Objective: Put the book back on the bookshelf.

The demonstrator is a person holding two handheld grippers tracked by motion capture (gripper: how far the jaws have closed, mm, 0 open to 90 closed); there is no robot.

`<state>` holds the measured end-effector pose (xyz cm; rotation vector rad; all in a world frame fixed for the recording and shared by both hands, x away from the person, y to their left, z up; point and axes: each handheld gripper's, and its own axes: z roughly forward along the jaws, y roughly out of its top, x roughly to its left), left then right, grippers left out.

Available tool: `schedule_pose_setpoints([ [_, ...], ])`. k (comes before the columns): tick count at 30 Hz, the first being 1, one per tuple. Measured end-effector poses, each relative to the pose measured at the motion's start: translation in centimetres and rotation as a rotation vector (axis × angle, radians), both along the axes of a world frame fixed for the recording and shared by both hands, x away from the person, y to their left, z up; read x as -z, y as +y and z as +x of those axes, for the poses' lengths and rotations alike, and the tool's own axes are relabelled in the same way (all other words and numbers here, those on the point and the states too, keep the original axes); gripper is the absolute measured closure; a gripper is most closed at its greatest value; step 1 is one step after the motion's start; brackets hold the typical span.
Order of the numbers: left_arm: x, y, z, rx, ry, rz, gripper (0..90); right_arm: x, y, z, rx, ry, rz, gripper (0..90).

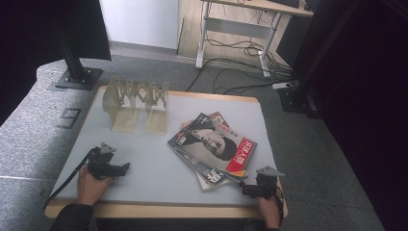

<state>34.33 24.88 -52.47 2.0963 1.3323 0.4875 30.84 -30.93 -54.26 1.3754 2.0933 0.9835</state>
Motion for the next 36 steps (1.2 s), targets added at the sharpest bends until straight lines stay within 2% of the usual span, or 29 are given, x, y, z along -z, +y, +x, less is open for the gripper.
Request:
schedule_pose_setpoints([
  [1,-0.1,-0.1,-0.1,0.017,0.013,-0.054,3.3,-0.1,0.0,0.0,-0.002,0.007,-0.002,0.0],
  [2,-0.1,-0.1,-0.1,0.017,0.013,-0.054,4.7,-0.2,0.0,0.0,-0.003,0.008,-0.002,0.7],
  [4,-0.4,-0.2,0.0,0.045,0.029,-0.13,6.8,-0.2,0.1,-0.1,-0.005,0.007,-0.003,1.2],
  [5,-0.4,-0.2,0.0,0.058,0.035,-0.153,8.9,-0.5,0.0,-0.2,-0.007,0.005,-0.011,1.2],
  [6,-0.7,-1.0,0.0,0.092,0.028,-0.118,8.6,-0.6,0.0,-0.3,-0.004,0.003,-0.012,1.2],
  [7,-0.7,-1.0,0.0,0.092,0.028,-0.118,8.6,-0.8,-0.1,-0.4,0.0,-0.002,-0.012,1.2],
  [8,-0.9,-1.5,0.0,0.11,0.019,-0.08,8.6,-0.8,-0.1,-0.4,0.0,-0.002,-0.012,1.2],
  [9,-1.0,-2.6,0.0,0.152,0.013,-0.056,6.9,-1.2,-0.3,-0.6,0.005,-0.008,-0.007,1.2],
  [12,-1.2,-3.3,0.0,0.19,0.016,-0.069,5.0,-1.5,-0.4,-0.7,0.006,-0.013,0.002,1.2],
  [14,-1.6,-4.1,0.2,0.222,-0.001,-0.057,5.2,-1.9,-0.6,-0.9,0.004,-0.016,0.008,1.3],
  [19,-2.4,-5.3,0.8,0.249,-0.028,-0.085,6.4,-2.6,-0.7,-1.1,-0.001,-0.021,0.021,1.2],
  [23,-2.8,-6.3,1.3,0.275,-0.033,-0.082,6.7,-3.3,-0.6,-1.1,-0.008,-0.033,0.055,1.2],
  [31,-3.9,-9.2,2.8,0.336,-0.049,-0.064,8.3,-4.6,-0.1,-0.7,-0.026,-0.054,0.065,1.0],
  [36,-4.7,-10.2,3.5,0.354,-0.062,-0.061,9.8,-5.6,0.3,-0.5,-0.054,-0.049,0.053,0.6],
])
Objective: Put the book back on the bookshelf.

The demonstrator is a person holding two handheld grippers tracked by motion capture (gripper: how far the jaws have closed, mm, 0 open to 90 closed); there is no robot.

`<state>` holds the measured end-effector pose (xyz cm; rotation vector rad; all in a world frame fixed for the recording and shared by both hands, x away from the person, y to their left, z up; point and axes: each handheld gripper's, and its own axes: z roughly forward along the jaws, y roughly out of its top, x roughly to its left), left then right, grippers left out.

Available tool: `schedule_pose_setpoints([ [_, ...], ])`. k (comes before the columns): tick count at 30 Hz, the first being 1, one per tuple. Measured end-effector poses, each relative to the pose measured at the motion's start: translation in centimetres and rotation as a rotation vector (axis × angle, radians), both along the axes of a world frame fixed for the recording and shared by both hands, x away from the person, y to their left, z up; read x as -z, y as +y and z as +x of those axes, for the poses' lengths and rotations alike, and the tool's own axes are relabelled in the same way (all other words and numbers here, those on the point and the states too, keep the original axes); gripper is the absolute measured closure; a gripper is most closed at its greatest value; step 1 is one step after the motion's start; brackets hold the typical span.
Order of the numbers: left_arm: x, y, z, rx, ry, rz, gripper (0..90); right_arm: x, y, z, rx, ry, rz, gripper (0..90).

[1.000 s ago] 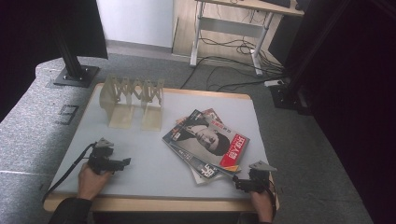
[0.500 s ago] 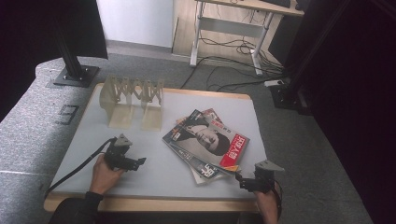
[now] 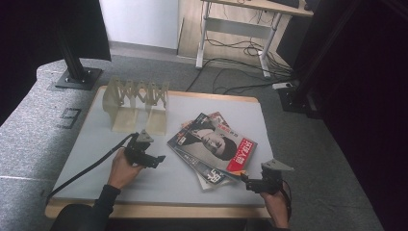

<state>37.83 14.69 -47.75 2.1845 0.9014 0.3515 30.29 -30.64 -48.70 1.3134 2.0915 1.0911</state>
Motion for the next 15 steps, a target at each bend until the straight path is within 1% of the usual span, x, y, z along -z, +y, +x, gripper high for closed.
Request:
schedule_pose_setpoints([
  [1,-0.4,-0.4,0.3,0.008,-0.001,-0.004,9.9,-0.2,0.0,0.0,-0.002,0.0,-0.003,0.6],
  [3,-0.5,-0.6,0.4,0.014,-0.001,-0.006,10.7,-0.4,0.0,-0.1,-0.002,0.002,-0.009,0.6],
  [4,-0.8,-1.0,0.7,0.023,0.001,-0.014,10.8,-0.8,-0.1,-0.1,0.002,0.0,-0.024,0.6],
  [5,-0.8,-1.0,0.7,0.023,0.001,-0.014,11.1,-0.8,-0.1,-0.1,0.002,0.0,-0.024,0.6],
  [8,-1.2,-1.9,1.3,0.041,-0.005,-0.013,12.3,-1.2,-0.3,0.2,0.01,0.002,-0.024,0.6],
  [9,-1.2,-1.9,1.3,0.041,-0.005,-0.013,12.5,-1.3,-0.3,0.3,0.01,-0.001,-0.026,0.6],
  [10,-1.3,-2.0,1.4,0.042,-0.007,-0.027,13.2,-1.4,-0.2,0.5,0.011,-0.003,-0.024,0.6],
  [11,-1.5,-2.5,1.8,0.048,-0.001,-0.019,13.1,-1.5,-0.1,0.6,0.011,-0.002,-0.023,0.6],
  [12,-1.5,-2.5,1.8,0.048,-0.001,-0.019,13.3,-1.5,0.0,0.8,0.012,-0.003,-0.022,0.6],
  [13,-1.6,-2.9,2.0,0.057,-0.007,0.013,13.2,-1.6,0.2,1.0,0.01,-0.002,-0.023,0.5],
  [14,-1.6,-3.3,2.1,0.07,-0.018,0.028,13.6,-1.6,0.3,1.2,0.008,-0.001,-0.026,0.2],
  [15,-1.7,-3.6,2.3,0.077,-0.01,0.015,13.6,-1.5,0.4,1.4,0.007,0.003,-0.029,0.0],
])
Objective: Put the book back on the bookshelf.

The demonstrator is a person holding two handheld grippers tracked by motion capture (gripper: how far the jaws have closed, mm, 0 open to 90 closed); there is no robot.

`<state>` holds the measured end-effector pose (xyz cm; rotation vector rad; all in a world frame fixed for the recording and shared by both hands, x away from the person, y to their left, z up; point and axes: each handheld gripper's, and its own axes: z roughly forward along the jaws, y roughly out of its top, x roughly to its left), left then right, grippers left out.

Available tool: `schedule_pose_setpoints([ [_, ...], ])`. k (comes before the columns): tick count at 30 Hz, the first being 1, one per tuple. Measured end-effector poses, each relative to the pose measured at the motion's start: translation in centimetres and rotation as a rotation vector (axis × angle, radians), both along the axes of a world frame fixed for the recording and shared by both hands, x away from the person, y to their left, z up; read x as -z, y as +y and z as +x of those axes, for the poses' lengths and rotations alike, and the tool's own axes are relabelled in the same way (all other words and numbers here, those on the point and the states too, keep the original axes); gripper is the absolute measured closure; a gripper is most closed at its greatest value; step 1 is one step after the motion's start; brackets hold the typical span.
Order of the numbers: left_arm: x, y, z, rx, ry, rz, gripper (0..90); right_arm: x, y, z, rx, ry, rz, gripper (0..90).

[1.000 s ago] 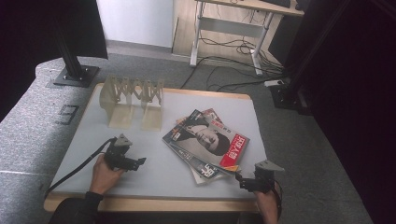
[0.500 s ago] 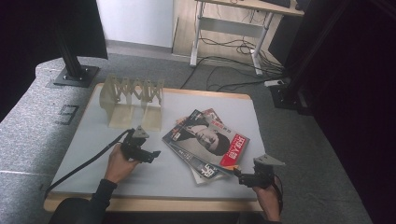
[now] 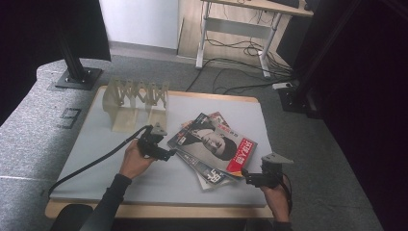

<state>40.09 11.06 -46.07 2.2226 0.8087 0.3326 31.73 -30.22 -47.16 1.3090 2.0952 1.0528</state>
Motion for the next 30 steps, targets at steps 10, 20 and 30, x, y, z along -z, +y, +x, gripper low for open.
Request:
schedule_pose_setpoints([
  [10,0.3,-2.5,1.8,0.028,0.03,-0.026,11.3,0.8,0.6,1.8,0.012,0.028,-0.015,0.0],
  [20,1.6,-4.6,3.3,0.072,0.033,-0.018,8.1,2.3,0.8,3.5,0.028,0.057,-0.03,0.0],
  [30,3.2,-5.5,4.5,0.077,0.064,-0.006,8.1,3.4,0.8,3.9,0.023,0.082,-0.015,0.0],
])
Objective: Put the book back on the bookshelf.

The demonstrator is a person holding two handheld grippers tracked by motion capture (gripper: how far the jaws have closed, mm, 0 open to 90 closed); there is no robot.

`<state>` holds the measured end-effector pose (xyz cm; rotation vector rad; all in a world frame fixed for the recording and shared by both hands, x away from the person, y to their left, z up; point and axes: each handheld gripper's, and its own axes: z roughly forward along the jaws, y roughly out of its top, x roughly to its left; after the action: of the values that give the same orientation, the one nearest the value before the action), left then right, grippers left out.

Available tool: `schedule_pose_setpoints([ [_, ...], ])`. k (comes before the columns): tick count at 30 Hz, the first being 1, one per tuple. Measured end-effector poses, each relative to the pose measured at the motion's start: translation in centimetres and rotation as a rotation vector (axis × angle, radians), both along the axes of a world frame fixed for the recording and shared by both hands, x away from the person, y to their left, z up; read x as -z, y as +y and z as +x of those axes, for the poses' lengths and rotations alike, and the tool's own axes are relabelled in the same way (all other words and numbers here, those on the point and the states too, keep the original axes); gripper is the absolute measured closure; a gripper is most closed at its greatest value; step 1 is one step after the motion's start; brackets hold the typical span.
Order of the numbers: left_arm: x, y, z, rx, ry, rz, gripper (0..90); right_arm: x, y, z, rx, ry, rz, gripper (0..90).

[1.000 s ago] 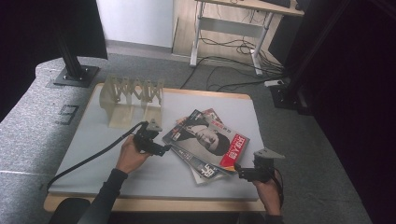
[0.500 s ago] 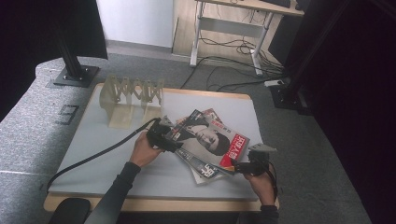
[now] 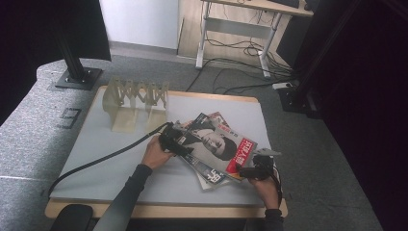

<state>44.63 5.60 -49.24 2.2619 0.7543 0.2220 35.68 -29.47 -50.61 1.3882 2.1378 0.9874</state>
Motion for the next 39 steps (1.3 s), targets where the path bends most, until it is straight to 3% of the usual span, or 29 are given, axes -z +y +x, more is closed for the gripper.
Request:
schedule_pose_setpoints([
  [7,1.2,-0.3,0.4,0.005,0.032,-0.03,7.8,0.0,0.1,0.2,-0.024,0.012,0.015,3.7],
  [11,1.3,-0.3,0.5,0.005,0.031,-0.038,7.2,0.0,0.1,0.2,-0.042,0.023,0.051,9.0],
  [24,1.5,-0.2,-0.1,0.009,0.024,-0.043,7.5,-0.1,0.3,0.3,-0.056,0.026,0.029,9.0],
  [28,1.7,0.5,-0.6,0.005,0.039,-0.053,7.4,-0.1,0.5,0.4,-0.08,0.024,0.023,8.1],
  [39,2.1,1.6,-3.0,0.021,0.051,0.039,6.6,-0.1,2.1,1.0,-0.121,0.014,0.002,4.5],
])
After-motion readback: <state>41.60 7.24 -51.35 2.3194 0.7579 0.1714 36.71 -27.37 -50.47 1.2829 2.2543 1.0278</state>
